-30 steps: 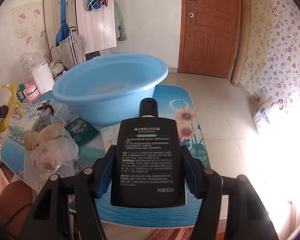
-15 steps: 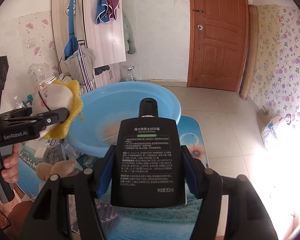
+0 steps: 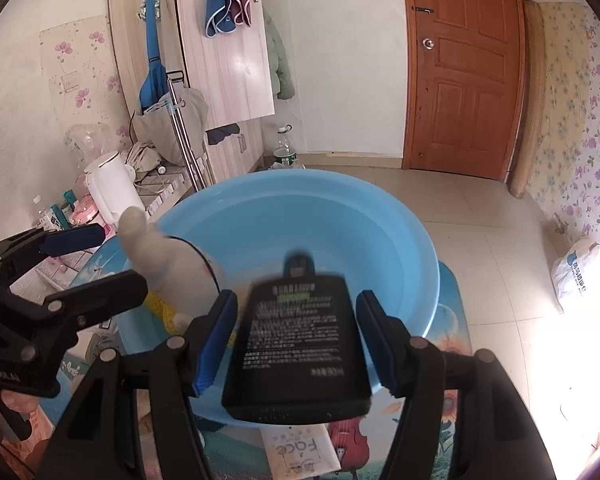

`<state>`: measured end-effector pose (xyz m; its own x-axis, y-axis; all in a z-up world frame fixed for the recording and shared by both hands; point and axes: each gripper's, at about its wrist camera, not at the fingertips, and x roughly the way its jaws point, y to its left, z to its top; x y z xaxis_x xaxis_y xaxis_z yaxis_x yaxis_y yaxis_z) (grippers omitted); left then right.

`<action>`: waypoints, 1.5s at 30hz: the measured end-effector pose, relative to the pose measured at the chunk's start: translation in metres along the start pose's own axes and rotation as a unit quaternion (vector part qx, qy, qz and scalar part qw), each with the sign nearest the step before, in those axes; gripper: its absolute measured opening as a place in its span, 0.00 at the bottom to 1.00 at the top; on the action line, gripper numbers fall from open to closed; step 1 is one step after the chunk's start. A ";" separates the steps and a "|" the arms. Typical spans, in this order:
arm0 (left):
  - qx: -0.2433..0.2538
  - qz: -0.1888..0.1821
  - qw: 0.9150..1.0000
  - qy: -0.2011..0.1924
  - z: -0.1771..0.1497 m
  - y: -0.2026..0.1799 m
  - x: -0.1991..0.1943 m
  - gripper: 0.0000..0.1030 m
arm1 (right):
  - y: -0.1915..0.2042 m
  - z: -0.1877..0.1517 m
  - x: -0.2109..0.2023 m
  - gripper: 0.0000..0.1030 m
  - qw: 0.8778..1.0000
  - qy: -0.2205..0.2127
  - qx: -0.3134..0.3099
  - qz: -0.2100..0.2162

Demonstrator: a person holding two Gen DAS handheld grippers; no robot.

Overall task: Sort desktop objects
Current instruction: 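Carry plush and bottle over the blue basin and open both tools, then grasp the clear bag of pink candies with the left tool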

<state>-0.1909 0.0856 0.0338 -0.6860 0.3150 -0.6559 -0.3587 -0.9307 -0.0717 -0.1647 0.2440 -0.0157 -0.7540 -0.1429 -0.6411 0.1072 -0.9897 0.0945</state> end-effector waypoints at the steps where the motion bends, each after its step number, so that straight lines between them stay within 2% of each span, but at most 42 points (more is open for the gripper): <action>1: -0.003 0.001 1.000 -0.004 0.000 0.002 -0.003 0.92 | 0.002 0.001 -0.001 0.60 1.000 0.000 -0.002 0.002; 6: -0.027 0.014 0.999 -0.010 -0.013 0.019 -0.022 0.92 | 0.011 -0.010 -0.017 0.60 1.000 -0.004 -0.019 0.010; 10: -0.031 0.037 0.999 -0.010 -0.037 0.030 -0.042 0.92 | 0.004 -0.030 -0.039 0.60 1.000 -0.004 -0.002 0.011; 11: -0.031 0.039 0.999 -0.010 -0.044 0.032 -0.047 0.92 | 0.002 -0.035 -0.043 0.62 1.000 -0.004 0.003 0.010; 14: -0.038 0.034 0.999 -0.001 -0.070 0.032 -0.063 0.92 | -0.002 -0.056 -0.055 0.73 1.000 -0.003 0.002 0.000; 15: -0.037 0.030 0.999 0.004 -0.081 0.030 -0.068 0.93 | -0.002 -0.062 -0.055 0.76 1.000 0.000 -0.002 -0.008; 18: -0.027 0.027 0.999 0.025 -0.111 0.016 -0.074 0.95 | -0.009 -0.080 -0.044 0.76 0.999 0.032 0.001 -0.022; 22: -0.003 0.000 0.998 0.061 -0.139 -0.016 -0.068 0.95 | -0.018 -0.097 -0.029 0.76 0.998 0.063 0.021 -0.013; 26: 0.016 -0.017 0.998 0.061 -0.143 -0.041 -0.057 0.95 | -0.019 -0.106 -0.025 0.76 0.997 0.068 0.026 -0.009; 31: 0.052 -0.038 0.996 0.062 -0.141 -0.066 -0.035 0.94 | -0.015 -0.109 -0.014 0.76 0.997 0.077 0.001 -0.006; 32: 0.063 -0.040 0.995 0.059 -0.141 -0.069 -0.032 0.79 | -0.015 -0.109 -0.011 0.76 0.997 0.077 0.000 -0.007; 33: 0.081 -0.026 0.995 0.056 -0.141 -0.073 -0.029 0.57 | -0.014 -0.110 -0.008 0.76 0.997 0.076 0.001 -0.004; 34: 0.098 -0.015 0.994 0.051 -0.139 -0.076 -0.028 0.52 | -0.014 -0.110 -0.005 0.76 0.997 0.077 0.003 -0.001; 36: 0.107 -0.020 0.993 0.047 -0.135 -0.074 -0.029 0.36 | -0.013 -0.109 0.002 0.76 0.997 0.077 0.001 0.000; 38: 0.102 -0.024 0.994 0.044 -0.131 -0.068 -0.032 0.29 | -0.010 -0.110 0.008 0.73 0.997 0.076 -0.006 -0.001; 39: 0.097 -0.020 0.994 0.044 -0.129 -0.064 -0.034 0.28 | -0.007 -0.111 0.007 0.51 0.997 0.072 -0.014 -0.008; 40: 0.093 -0.014 0.995 0.043 -0.128 -0.060 -0.036 0.27 | -0.004 -0.112 0.004 0.47 0.997 0.070 -0.016 -0.021; 42: 0.083 -0.003 0.996 0.036 -0.127 -0.048 -0.044 0.26 | 0.000 -0.116 -0.004 0.47 0.998 0.064 0.001 -0.025; 45: 0.057 0.020 0.998 0.029 -0.126 -0.028 -0.058 0.26 | 0.008 -0.134 -0.020 0.47 0.997 0.051 0.003 -0.062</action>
<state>-0.0610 0.0700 -0.0210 -0.6646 0.2642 -0.6989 -0.4035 -0.9142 0.0381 -0.0617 0.2384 -0.1044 -0.6917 -0.0194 -0.7219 0.0125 -0.9998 0.0148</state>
